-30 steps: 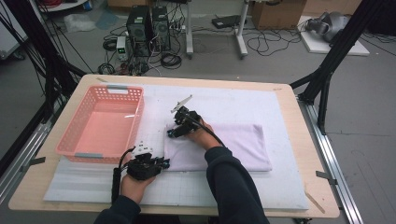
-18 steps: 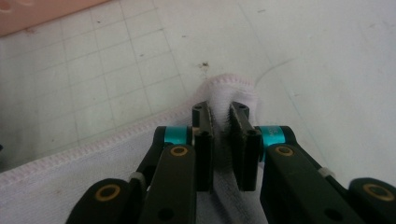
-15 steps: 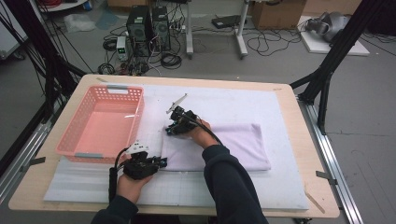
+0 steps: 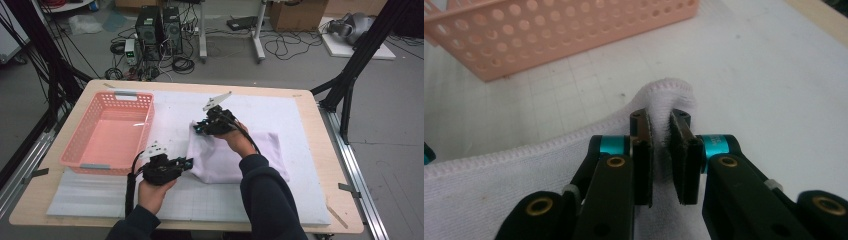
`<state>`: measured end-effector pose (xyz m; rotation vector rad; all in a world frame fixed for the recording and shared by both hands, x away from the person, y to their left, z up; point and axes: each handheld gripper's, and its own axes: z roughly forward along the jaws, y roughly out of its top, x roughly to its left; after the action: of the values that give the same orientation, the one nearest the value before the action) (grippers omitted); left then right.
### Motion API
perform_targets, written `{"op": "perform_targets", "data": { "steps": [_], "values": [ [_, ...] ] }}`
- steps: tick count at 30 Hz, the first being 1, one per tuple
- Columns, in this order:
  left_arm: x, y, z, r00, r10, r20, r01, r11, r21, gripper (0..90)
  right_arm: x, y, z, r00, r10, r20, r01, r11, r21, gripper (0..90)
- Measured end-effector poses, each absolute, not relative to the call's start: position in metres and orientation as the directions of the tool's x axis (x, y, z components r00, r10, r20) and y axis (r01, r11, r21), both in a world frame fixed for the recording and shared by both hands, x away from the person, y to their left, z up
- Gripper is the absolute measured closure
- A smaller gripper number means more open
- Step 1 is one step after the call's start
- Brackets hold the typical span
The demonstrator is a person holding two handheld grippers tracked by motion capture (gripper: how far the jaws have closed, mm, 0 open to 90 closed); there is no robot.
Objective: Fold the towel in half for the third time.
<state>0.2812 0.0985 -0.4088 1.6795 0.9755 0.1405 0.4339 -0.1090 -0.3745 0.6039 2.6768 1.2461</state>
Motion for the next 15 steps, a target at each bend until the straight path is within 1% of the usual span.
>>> {"op": "perform_targets", "data": {
  "steps": [4, 10, 11, 12, 14, 15],
  "values": [
    [0.289, 0.074, -0.4, 0.68, 0.633, -0.371, 0.511, -0.046, 0.858, 80.4, 0.432, -0.136, -0.369, -0.895, 0.443, 0.05, 0.317, 0.552, 0.772, 81.1],
    [0.3, 0.037, -0.396, 0.711, 0.605, -0.358, 0.503, -0.082, 0.861, 80.4, 0.431, -0.176, -0.37, -0.866, 0.497, 0.052, 0.347, 0.523, 0.779, 81.0],
    [0.3, 0.037, -0.396, 0.711, 0.605, -0.358, 0.503, -0.082, 0.861, 80.3, 0.431, -0.182, -0.37, -0.863, 0.503, 0.047, 0.345, 0.519, 0.782, 81.0],
    [0.304, 0.024, -0.396, 0.718, 0.597, -0.358, 0.505, -0.093, 0.858, 80.4, 0.43, -0.188, -0.37, -0.855, 0.517, 0.046, 0.354, 0.514, 0.781, 81.0],
    [0.307, 0.012, -0.396, 0.724, 0.591, -0.355, 0.504, -0.103, 0.858, 80.3, 0.43, -0.198, -0.371, -0.844, 0.535, 0.043, 0.364, 0.512, 0.778, 80.9],
    [0.307, 0.012, -0.396, 0.724, 0.591, -0.355, 0.504, -0.103, 0.858, 80.3, 0.43, -0.198, -0.371, -0.844, 0.535, 0.043, 0.364, 0.512, 0.778, 80.9]
  ]
}}
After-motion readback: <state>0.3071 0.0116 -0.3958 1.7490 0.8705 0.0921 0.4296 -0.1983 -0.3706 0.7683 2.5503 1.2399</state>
